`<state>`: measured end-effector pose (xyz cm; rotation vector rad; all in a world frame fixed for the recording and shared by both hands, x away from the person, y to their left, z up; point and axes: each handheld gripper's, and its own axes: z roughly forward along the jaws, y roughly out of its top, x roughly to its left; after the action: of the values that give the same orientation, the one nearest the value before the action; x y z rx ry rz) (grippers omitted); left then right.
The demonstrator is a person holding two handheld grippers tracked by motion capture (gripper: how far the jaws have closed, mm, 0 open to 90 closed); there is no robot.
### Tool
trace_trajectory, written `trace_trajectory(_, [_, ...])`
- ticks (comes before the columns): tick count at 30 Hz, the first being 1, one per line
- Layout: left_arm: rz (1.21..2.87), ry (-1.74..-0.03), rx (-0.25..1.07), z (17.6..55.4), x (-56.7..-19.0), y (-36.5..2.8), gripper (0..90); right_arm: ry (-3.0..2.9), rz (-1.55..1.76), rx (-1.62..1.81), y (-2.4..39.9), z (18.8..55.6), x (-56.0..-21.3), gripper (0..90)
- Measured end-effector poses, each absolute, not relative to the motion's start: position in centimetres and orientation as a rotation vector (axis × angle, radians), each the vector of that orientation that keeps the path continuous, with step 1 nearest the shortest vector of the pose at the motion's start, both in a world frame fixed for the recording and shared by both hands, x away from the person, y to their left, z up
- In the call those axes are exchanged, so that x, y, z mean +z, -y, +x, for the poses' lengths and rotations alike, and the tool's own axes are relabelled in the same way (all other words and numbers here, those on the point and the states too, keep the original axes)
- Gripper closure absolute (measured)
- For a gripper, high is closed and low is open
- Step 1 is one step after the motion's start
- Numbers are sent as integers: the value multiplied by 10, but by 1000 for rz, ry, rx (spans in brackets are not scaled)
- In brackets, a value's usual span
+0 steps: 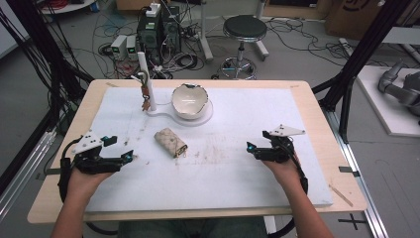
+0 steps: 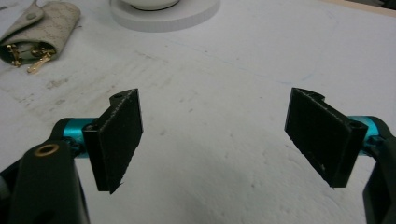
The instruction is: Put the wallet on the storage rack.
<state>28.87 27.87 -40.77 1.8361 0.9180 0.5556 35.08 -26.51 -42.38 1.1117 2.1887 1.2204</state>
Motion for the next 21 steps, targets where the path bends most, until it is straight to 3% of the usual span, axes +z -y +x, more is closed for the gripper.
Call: trace_trajectory(21, [1822,-958,547,272,-417,-313,191,-2320,971,1258,192,359,-412,195])
